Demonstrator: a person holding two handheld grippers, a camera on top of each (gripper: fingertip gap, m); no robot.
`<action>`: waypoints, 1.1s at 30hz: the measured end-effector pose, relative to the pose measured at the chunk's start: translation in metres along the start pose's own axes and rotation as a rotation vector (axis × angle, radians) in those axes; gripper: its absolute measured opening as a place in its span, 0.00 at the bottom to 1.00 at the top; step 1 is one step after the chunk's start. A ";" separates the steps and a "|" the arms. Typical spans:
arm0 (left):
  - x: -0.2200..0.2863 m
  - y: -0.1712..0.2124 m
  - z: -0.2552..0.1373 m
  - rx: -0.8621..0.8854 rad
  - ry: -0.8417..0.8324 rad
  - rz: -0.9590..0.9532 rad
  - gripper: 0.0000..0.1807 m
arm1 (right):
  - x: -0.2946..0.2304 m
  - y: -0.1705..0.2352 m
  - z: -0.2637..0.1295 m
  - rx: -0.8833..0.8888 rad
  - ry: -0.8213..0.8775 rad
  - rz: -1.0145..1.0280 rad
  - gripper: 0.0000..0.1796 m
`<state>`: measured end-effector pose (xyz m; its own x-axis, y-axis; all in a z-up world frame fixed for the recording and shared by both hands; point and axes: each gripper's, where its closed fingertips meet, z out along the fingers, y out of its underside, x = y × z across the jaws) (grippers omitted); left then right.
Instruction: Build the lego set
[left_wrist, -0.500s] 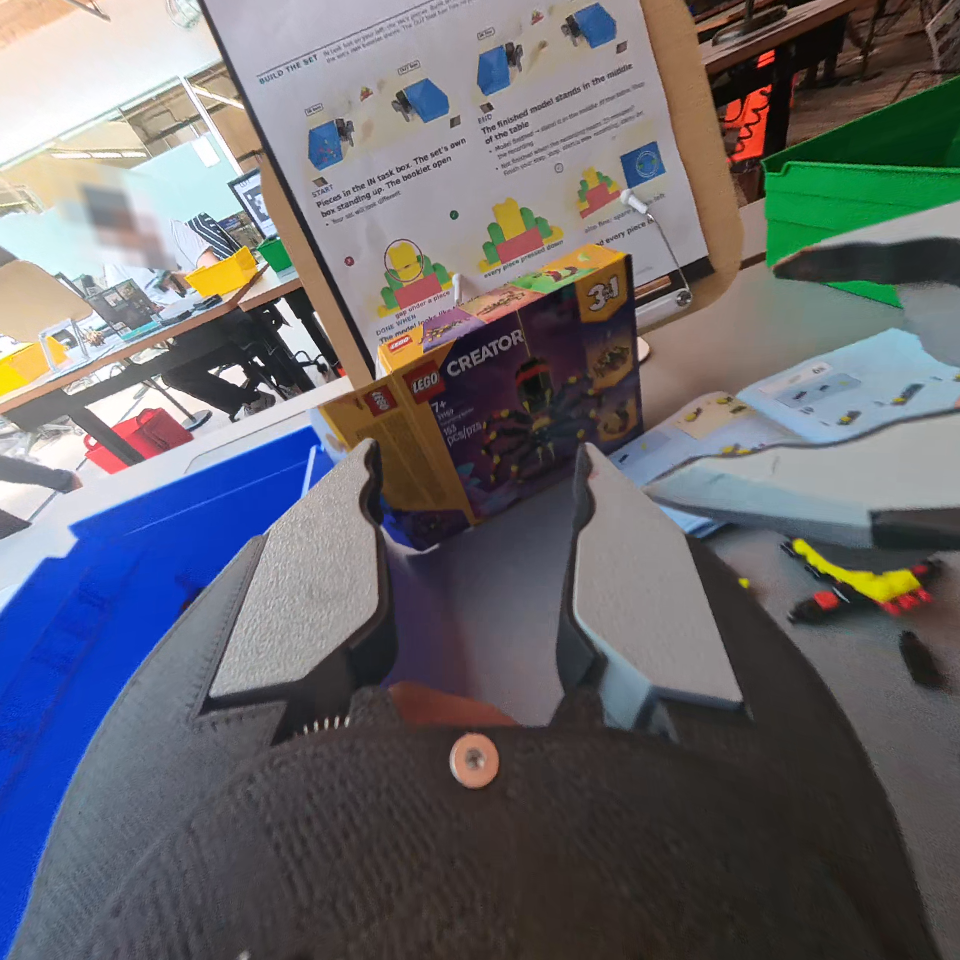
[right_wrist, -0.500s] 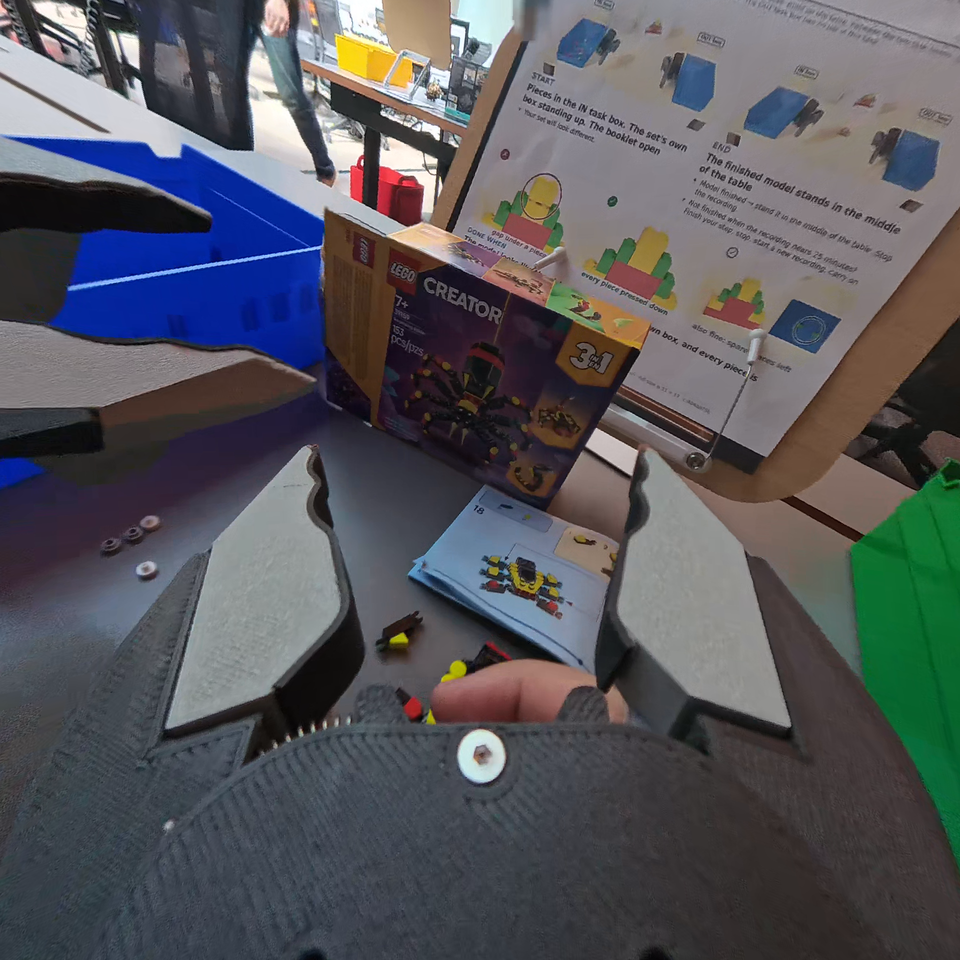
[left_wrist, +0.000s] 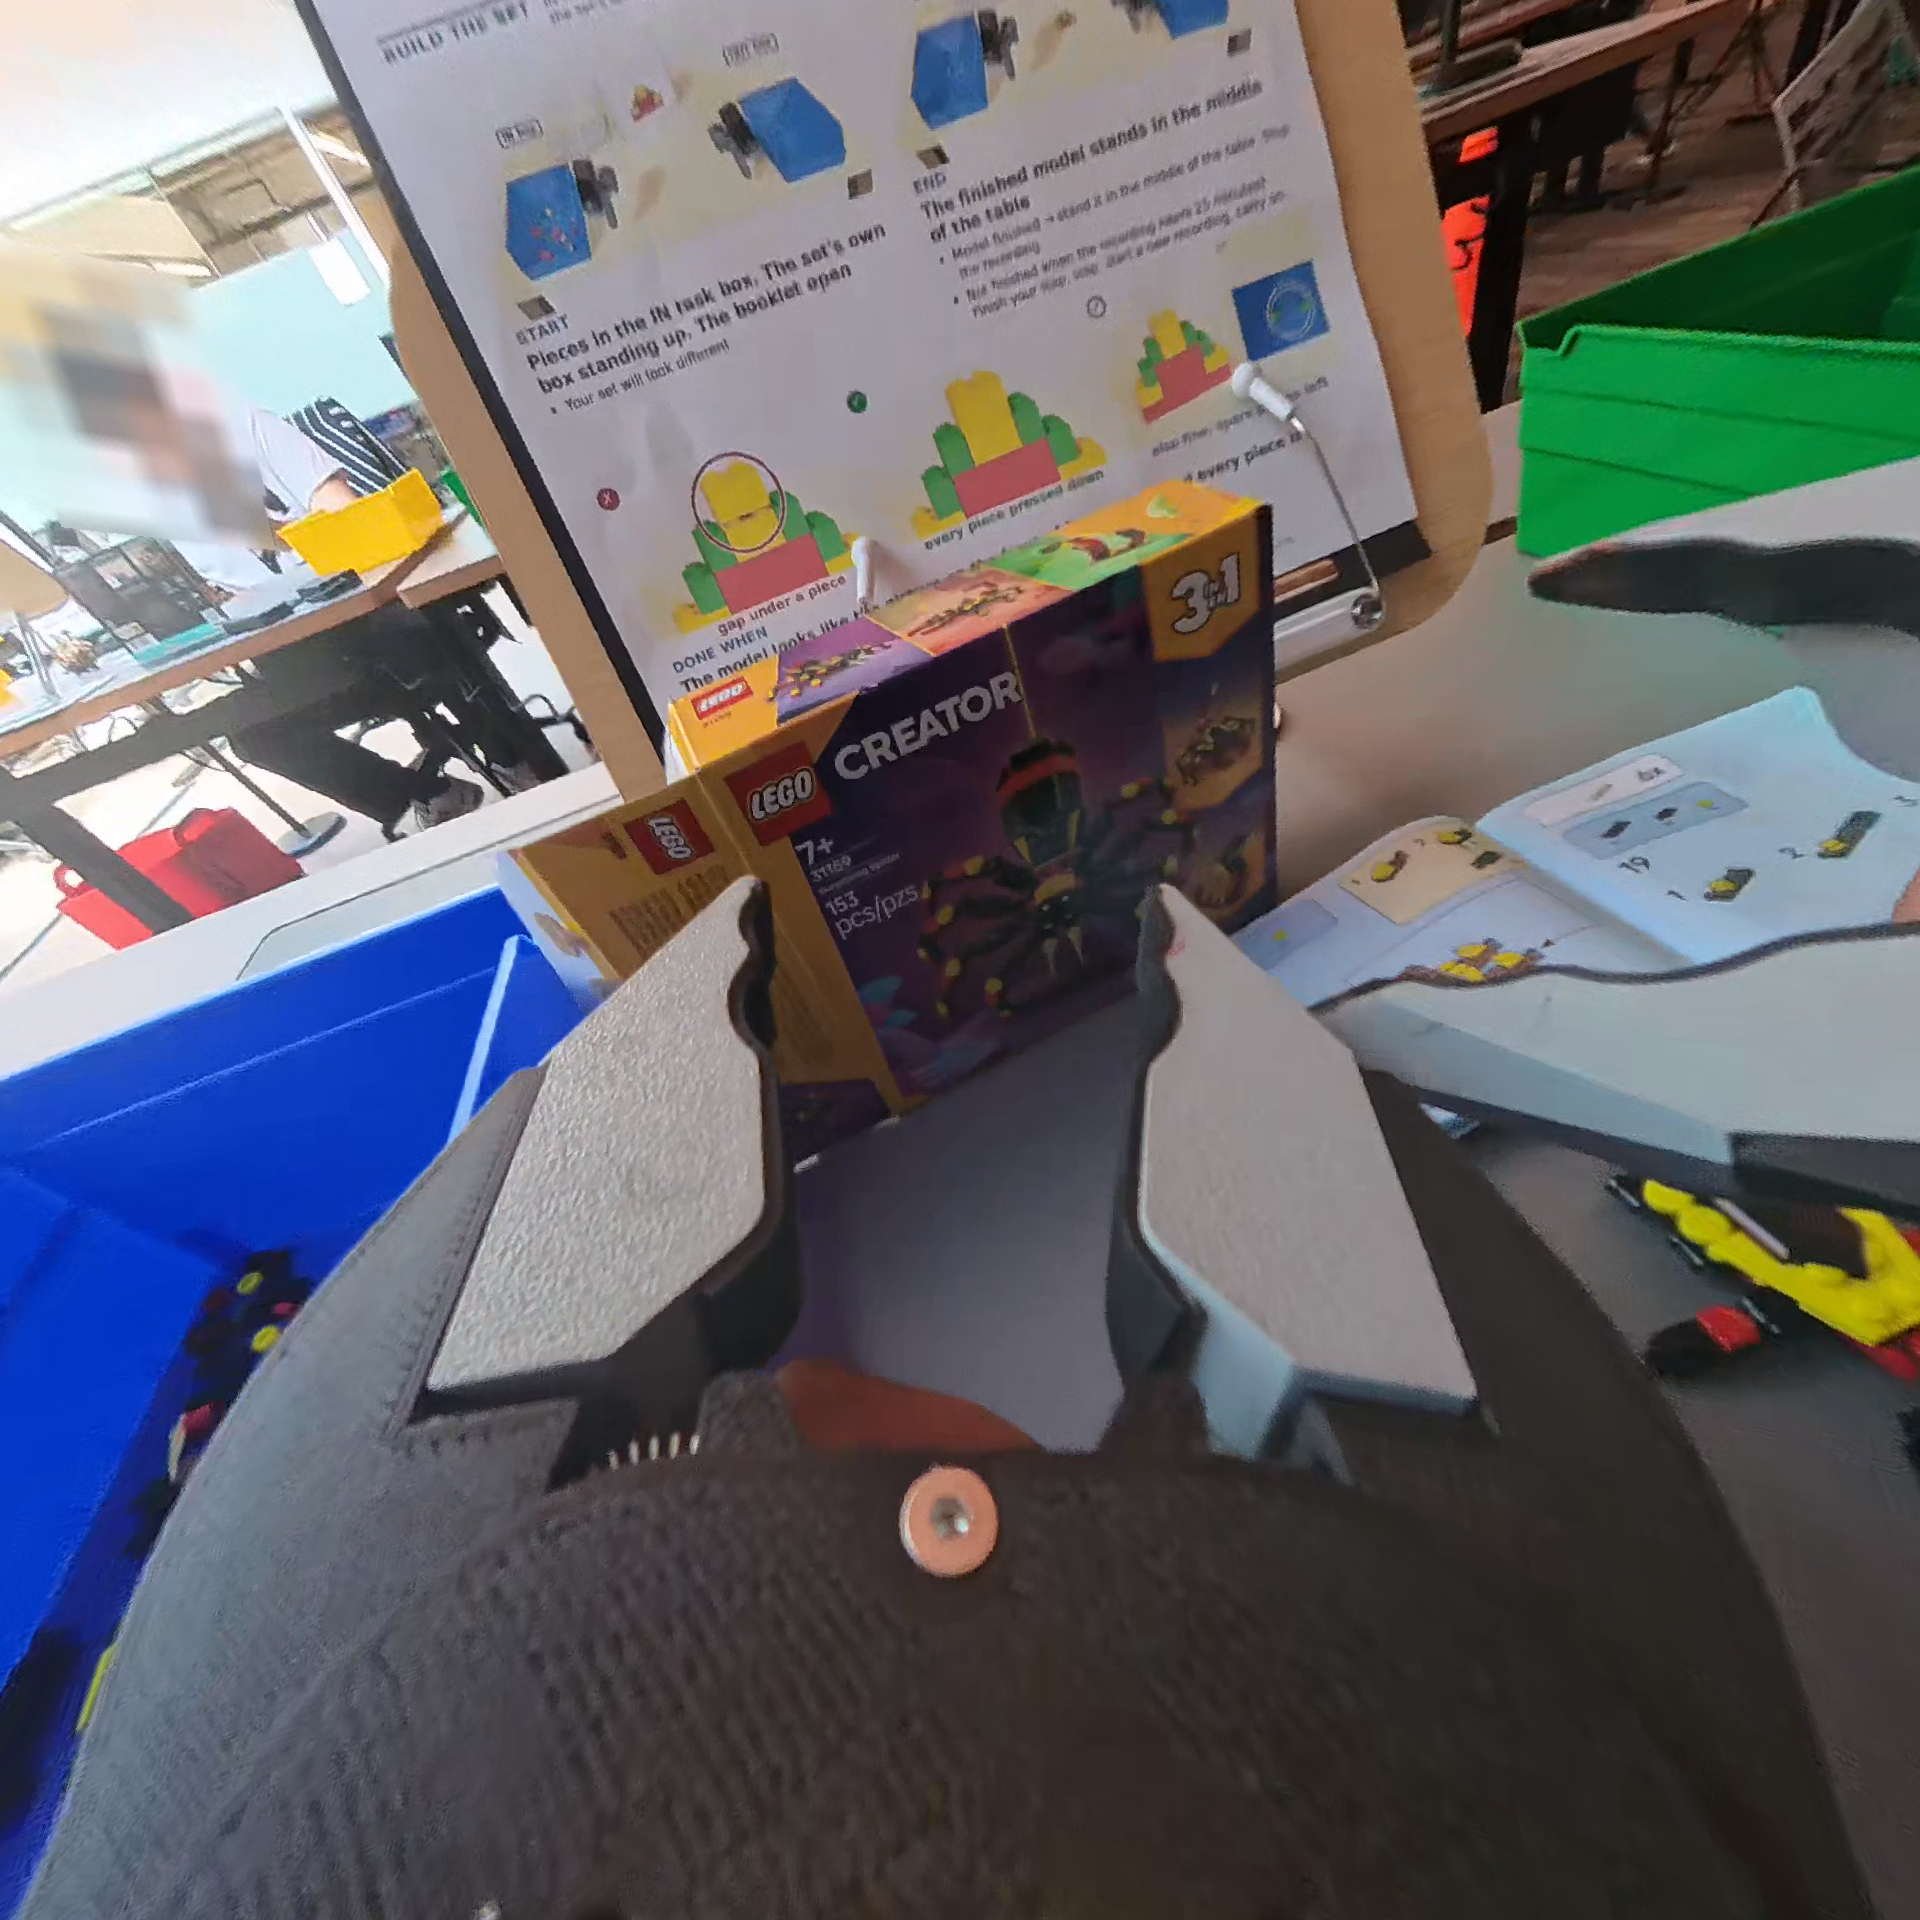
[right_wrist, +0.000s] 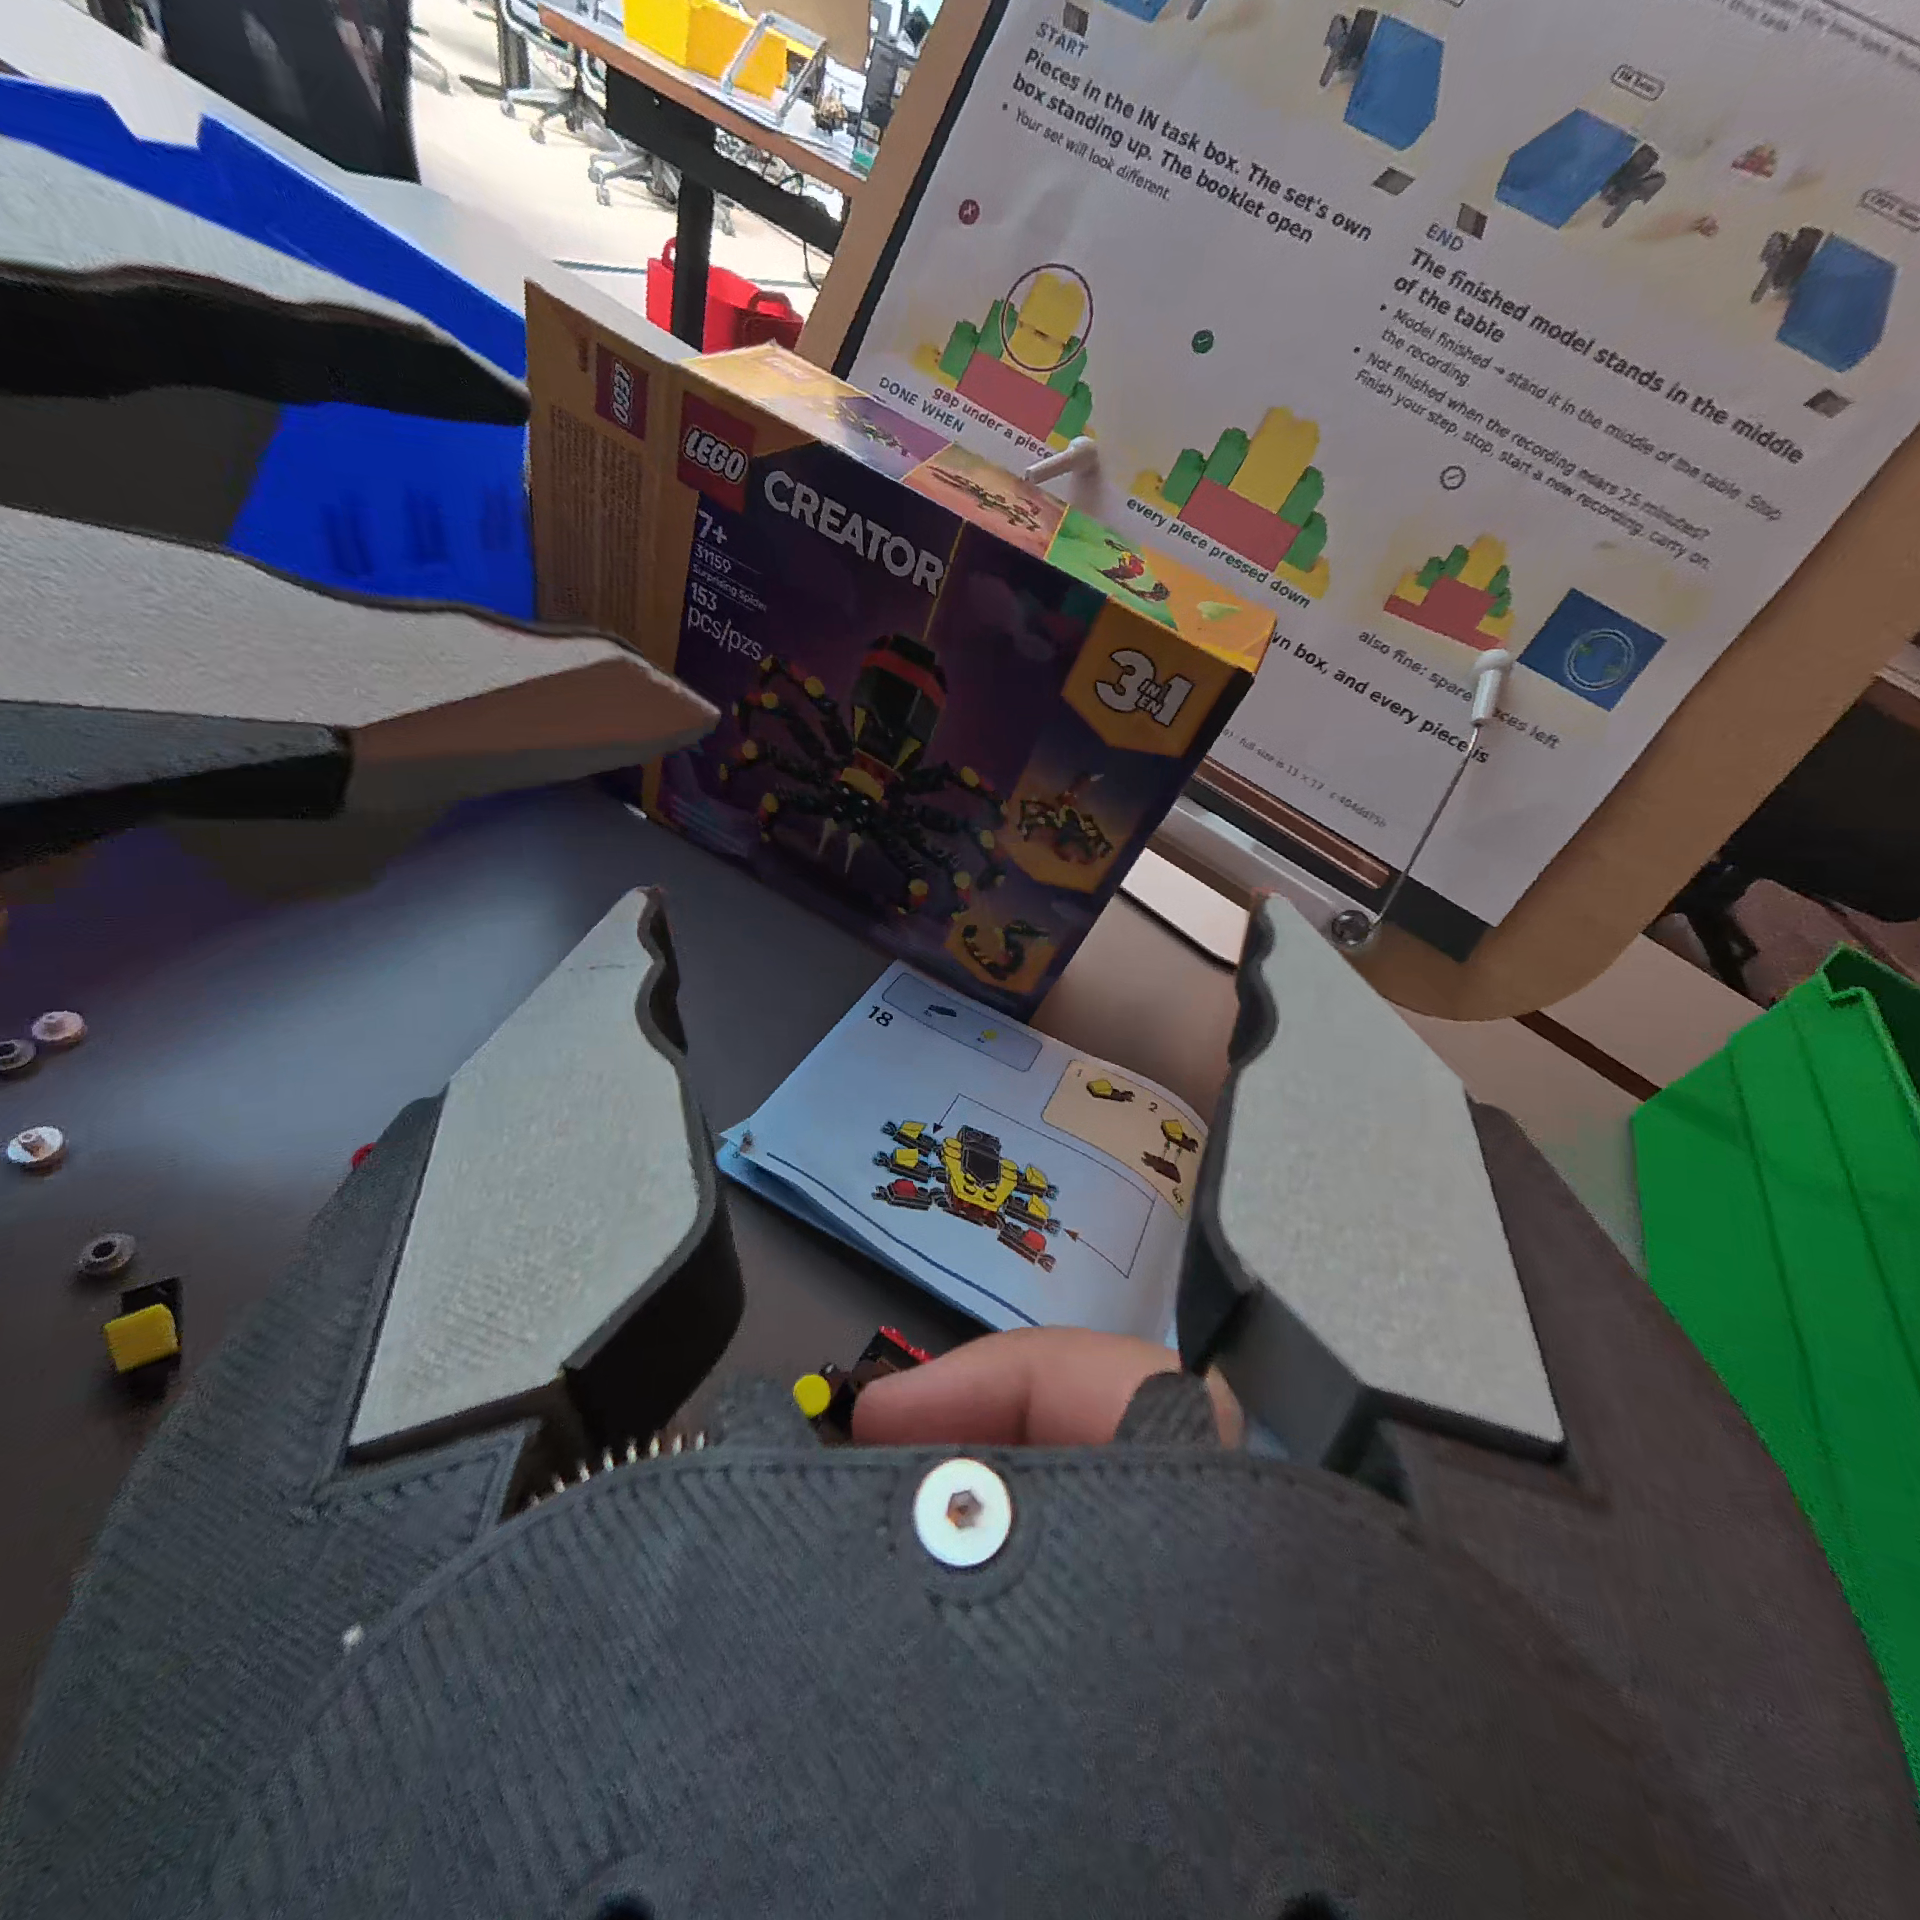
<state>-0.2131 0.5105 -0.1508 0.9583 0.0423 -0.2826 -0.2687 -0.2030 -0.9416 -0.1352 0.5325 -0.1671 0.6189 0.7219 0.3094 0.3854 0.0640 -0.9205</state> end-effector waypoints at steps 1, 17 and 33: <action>0.002 0.003 0.001 -0.014 0.007 -0.001 0.39 | 0.001 0.001 0.002 -0.001 0.007 0.004 0.59; 0.004 0.013 -0.004 0.004 0.023 -0.094 0.39 | 0.031 0.008 -0.002 0.014 0.042 0.014 0.56; 0.045 0.038 -0.002 -0.034 0.204 -0.137 0.37 | 0.032 0.033 -0.016 0.059 -0.037 0.201 0.45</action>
<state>-0.1797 0.5031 -0.1986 0.9864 -0.1254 -0.1062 -0.1342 -0.2420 -0.9610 -0.0916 0.5463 -0.1842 0.6534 0.7490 0.1099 0.2154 -0.0448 -0.9755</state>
